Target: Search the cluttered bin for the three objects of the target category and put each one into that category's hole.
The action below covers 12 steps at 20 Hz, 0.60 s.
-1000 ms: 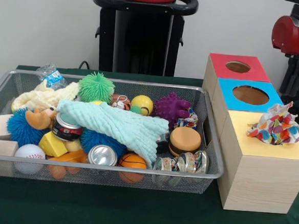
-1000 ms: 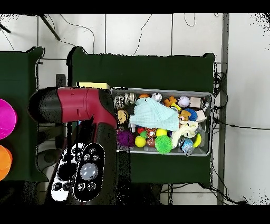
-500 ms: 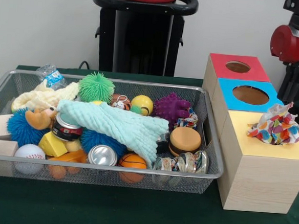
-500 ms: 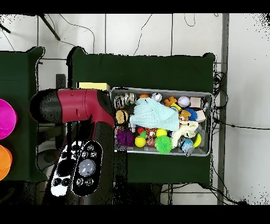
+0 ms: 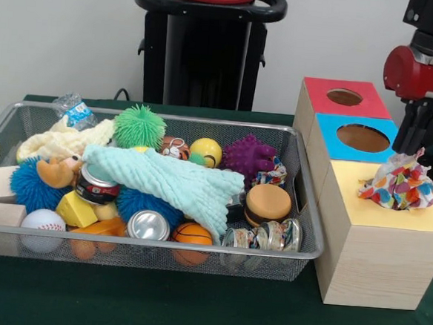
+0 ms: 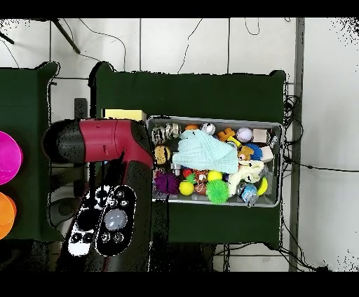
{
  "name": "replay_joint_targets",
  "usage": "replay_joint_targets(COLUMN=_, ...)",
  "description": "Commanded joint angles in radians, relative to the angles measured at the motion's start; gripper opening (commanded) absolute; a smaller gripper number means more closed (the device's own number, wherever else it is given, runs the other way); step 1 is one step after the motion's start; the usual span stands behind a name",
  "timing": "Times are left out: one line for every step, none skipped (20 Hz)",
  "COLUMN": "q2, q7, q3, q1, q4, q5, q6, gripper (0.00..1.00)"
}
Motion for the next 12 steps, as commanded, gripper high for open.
replay_joint_targets(q2=0.047, q7=0.242, q3=0.021, q1=-0.011, q4=0.048, q5=0.005, q6=-0.048, gripper=0.00)
replay_joint_targets(q2=0.050, q7=0.242, q3=0.021, q1=-0.012, q4=0.039, q5=0.008, q6=-0.043, gripper=0.00)
replay_joint_targets(q2=0.053, q7=0.243, q3=0.022, q1=-0.012, q4=0.035, q5=0.010, q6=-0.040, gripper=0.00)
replay_joint_targets(q2=0.054, q7=0.244, q3=0.023, q1=-0.012, q4=0.033, q5=0.013, q6=-0.042, gripper=0.00)
replay_joint_targets(q2=0.057, q7=0.246, q3=0.023, q1=-0.012, q4=0.031, q5=0.014, q6=-0.042, gripper=0.00)
replay_joint_targets(q2=0.058, q7=0.247, q3=0.025, q1=-0.012, q4=0.032, q5=0.016, q6=-0.047, gripper=0.00)
replay_joint_targets(q2=0.059, q7=0.249, q3=0.028, q1=-0.012, q4=0.034, q5=0.018, q6=-0.050, gripper=0.00)
replay_joint_targets(q2=0.060, q7=0.250, q3=0.031, q1=-0.012, q4=0.036, q5=0.021, q6=-0.054, gripper=0.00)
replay_joint_targets(q2=0.061, q7=0.253, q3=0.033, q1=-0.011, q4=0.037, q5=0.024, q6=-0.054, gripper=0.00)
replay_joint_targets(q2=0.064, q7=0.257, q3=0.034, q1=-0.008, q4=0.036, q5=0.025, q6=-0.056, gripper=0.00)
replay_joint_targets(q2=0.067, q7=0.261, q3=0.035, q1=-0.006, q4=0.036, q5=0.027, q6=-0.059, gripper=0.00)
replay_joint_targets(q2=0.074, q7=0.267, q3=0.034, q1=-0.004, q4=0.028, q5=0.030, q6=-0.058, gripper=0.00)
